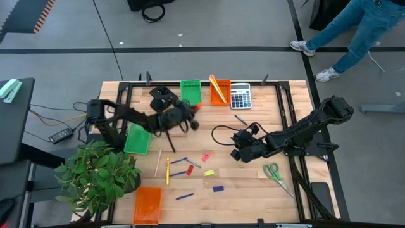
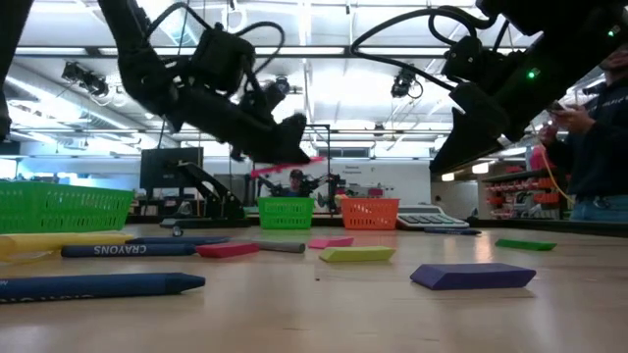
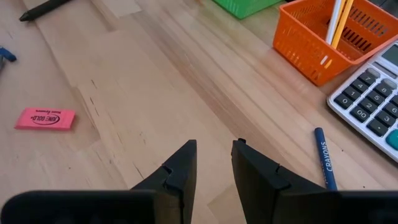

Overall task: Sort crayons/erasers/pens/pencils in bins
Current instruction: Put the orange pen into the top green bin

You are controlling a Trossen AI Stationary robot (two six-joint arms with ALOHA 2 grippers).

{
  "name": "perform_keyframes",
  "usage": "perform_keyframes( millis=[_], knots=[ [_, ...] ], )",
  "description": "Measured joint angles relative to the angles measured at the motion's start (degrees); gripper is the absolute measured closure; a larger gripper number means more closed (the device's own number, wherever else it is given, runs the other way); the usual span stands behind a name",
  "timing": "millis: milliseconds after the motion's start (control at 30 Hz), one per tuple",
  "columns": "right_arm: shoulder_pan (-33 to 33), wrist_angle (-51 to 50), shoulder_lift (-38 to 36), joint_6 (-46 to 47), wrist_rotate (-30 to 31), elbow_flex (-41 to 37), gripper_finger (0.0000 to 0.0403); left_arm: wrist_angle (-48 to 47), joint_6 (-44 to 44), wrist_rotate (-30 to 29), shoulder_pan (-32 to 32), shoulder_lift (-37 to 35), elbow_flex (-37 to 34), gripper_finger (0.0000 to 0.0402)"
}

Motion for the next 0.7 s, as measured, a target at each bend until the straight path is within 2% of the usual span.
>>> perform_keyframes(
  millis=[167, 300, 367, 467, 700],
  knots=[
    [-0.04, 0.0, 0.0, 0.0, 0.6, 0.0, 0.0295, 0.17, -0.09, -0.24, 9.25, -3.6, 0.8, 0.0343],
    [-0.04, 0.01, 0.0, -0.62, 1.75, 0.0, 0.0295, 0.18, -1.14, 5.69, 14.55, -2.33, 2.62, 0.0337],
    [-0.04, 0.02, 0.0, -1.39, 2.84, 0.0, 0.0295, -0.25, -3.0, 8.17, 15.89, -0.92, 3.15, 0.0336],
    [-0.36, 0.04, 0.0, -2.33, 4.98, 0.0, 0.0295, 1.58, -5.51, 8.71, 16.64, 1.78, 4.58, 0.0341],
    [-2.49, 0.04, 0.0, -3.19, 6.0, 0.0, 0.0295, 3.76, -6.17, 5.82, 16.19, 7.83, 9.02, 0.034]
  ],
)
